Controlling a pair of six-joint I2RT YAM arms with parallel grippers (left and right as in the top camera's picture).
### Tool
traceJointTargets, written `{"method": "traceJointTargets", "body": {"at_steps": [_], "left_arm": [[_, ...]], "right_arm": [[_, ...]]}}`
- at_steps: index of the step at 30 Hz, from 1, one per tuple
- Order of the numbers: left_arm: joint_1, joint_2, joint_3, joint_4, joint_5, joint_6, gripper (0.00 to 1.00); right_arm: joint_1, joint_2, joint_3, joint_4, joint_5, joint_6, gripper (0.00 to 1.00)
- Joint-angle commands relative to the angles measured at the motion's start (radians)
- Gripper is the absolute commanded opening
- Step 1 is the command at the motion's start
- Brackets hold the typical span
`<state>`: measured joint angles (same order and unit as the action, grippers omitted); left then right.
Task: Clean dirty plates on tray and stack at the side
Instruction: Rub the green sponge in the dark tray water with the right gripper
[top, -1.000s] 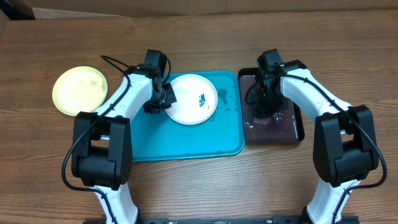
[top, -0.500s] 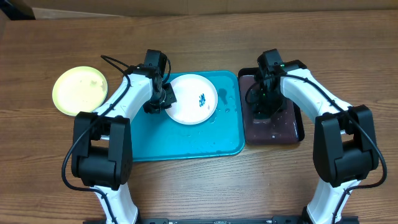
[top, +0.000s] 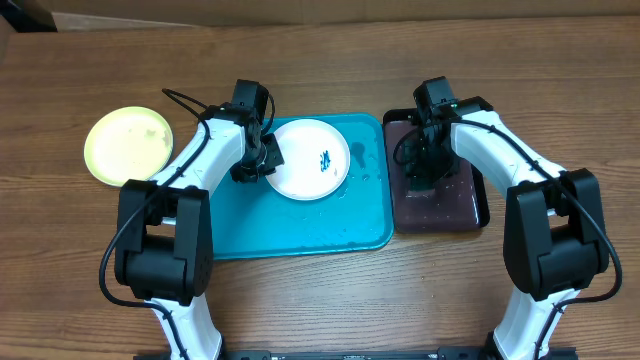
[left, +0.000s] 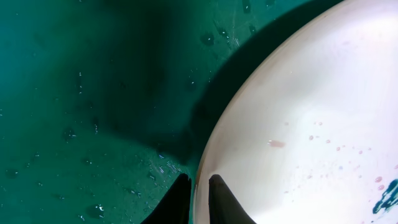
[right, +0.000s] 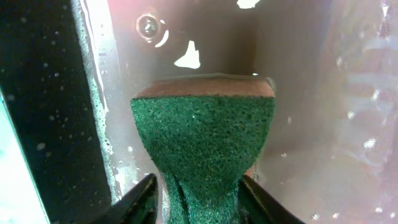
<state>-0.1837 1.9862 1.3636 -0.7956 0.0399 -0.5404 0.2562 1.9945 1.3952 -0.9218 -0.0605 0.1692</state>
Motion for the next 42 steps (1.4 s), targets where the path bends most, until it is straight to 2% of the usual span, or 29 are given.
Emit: {"method": "traceJointTargets", "body": {"at_steps": [1,4,7,12,15,17,19,24,32,33,36,39,42], "left_arm": [[-0.008,-0.006,-0.006,0.0,-0.013,0.013,0.14],[-0.008,-0.006,-0.006,0.0,-0.013,0.013,0.14],[-0.008,-0.006,-0.006,0.0,-0.014,0.013,0.14],[-0.008,-0.006,-0.006,0.0,-0.014,0.014,0.15],[-0.008,-0.006,-0.006,0.01,-0.014,0.021,0.18],[-0.006,-0.006,-0.006,0.032,-0.017,0.032,0.25],[-0.006,-0.006,-0.006,0.057,-0.022,0.032,0.25],[-0.006,-0.006,-0.006,0.075,-0.021,0.032,0.04],[-0.008,-0.006,-0.006,-0.02,0.013,0.032,0.04],[-0.008,-0.006,-0.006,-0.03,0.014,0.032,0.06],[-0.008,-0.006,-0.006,-0.026,0.0,0.032,0.22],[-0.006,-0.006,-0.006,0.008,-0.03,0.033,0.26],[-0.007,-0.005,-0.006,0.03,-0.039,0.032,0.08]], "right_arm": [[0.004,-0.002,-0.03,0.018,0.006,0.011,0.46],[0.004,-0.002,-0.049,0.041,0.007,0.011,0.38],[0.004,-0.008,-0.041,0.037,0.006,0.011,0.16],[-0.005,-0.035,0.013,-0.009,0.021,0.01,0.04],[-0.005,-0.066,0.047,-0.06,0.068,0.009,0.04],[-0.005,-0.088,0.056,-0.082,0.091,0.006,0.04],[-0.005,-0.108,0.056,-0.097,0.105,0.006,0.04],[-0.005,-0.115,0.056,-0.122,0.105,-0.002,0.04],[-0.005,-0.115,0.103,-0.148,0.105,-0.02,0.04],[-0.005,-0.115,0.108,-0.151,0.105,-0.02,0.04],[-0.005,-0.115,0.11,-0.154,0.105,-0.02,0.04],[-0.005,-0.115,0.11,-0.156,0.105,-0.02,0.04],[-0.005,-0.115,0.11,-0.159,0.106,-0.021,0.04]]}}
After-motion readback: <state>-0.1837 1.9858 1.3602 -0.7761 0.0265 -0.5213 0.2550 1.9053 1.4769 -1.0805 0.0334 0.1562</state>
